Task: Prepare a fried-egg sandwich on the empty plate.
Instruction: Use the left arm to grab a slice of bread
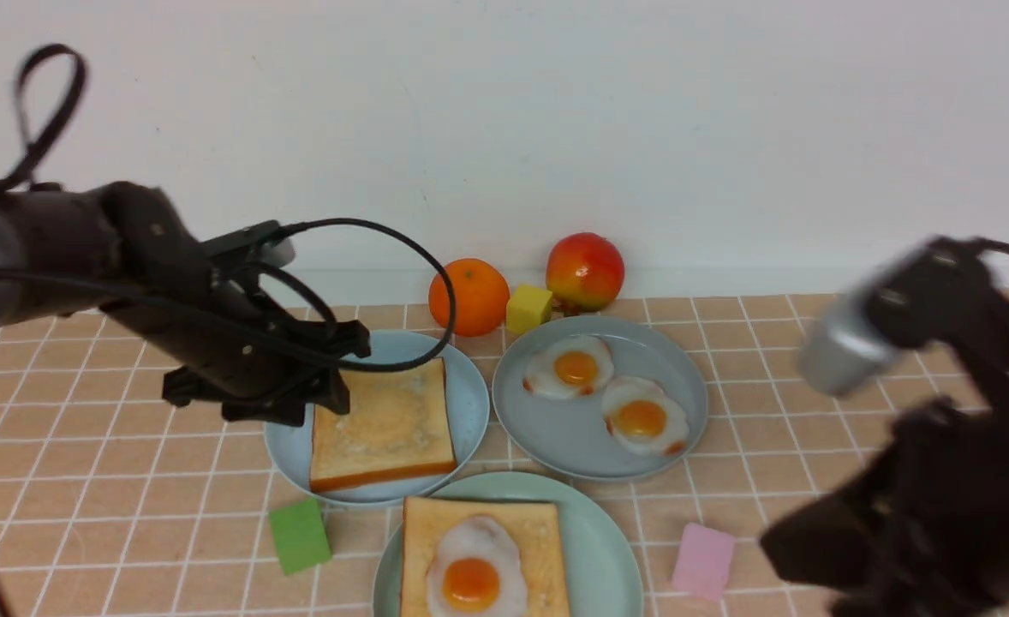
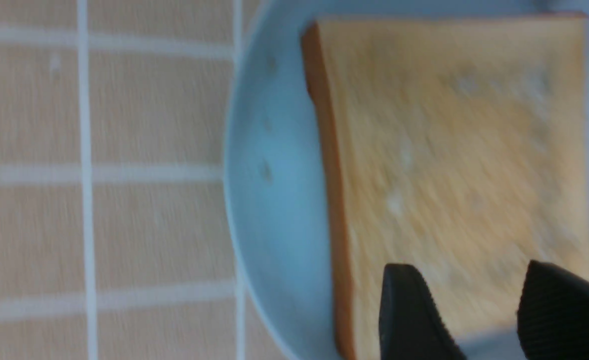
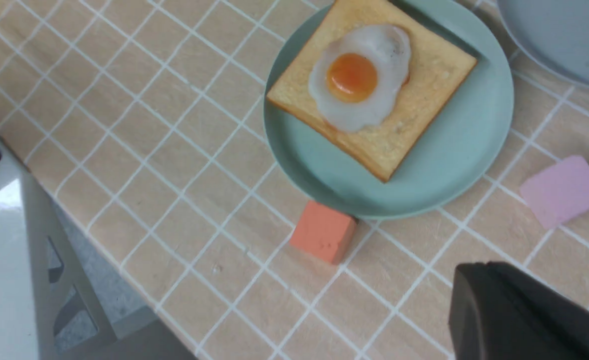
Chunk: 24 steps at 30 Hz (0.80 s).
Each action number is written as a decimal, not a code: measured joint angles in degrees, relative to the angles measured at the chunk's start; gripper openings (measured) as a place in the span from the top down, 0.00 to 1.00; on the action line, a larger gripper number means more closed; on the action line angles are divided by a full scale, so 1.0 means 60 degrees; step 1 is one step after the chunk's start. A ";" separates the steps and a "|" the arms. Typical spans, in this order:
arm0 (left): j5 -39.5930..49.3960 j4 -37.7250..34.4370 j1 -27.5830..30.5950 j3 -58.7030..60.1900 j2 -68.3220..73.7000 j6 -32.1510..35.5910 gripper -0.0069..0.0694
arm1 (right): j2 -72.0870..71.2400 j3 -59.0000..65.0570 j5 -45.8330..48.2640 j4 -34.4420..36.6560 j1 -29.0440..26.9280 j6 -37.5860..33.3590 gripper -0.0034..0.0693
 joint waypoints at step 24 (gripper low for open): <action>0.0390 0.0373 0.0074 -0.0795 0.1460 -0.0459 0.80 | -0.1071 0.0470 -0.0008 0.0026 0.0000 -0.0008 0.96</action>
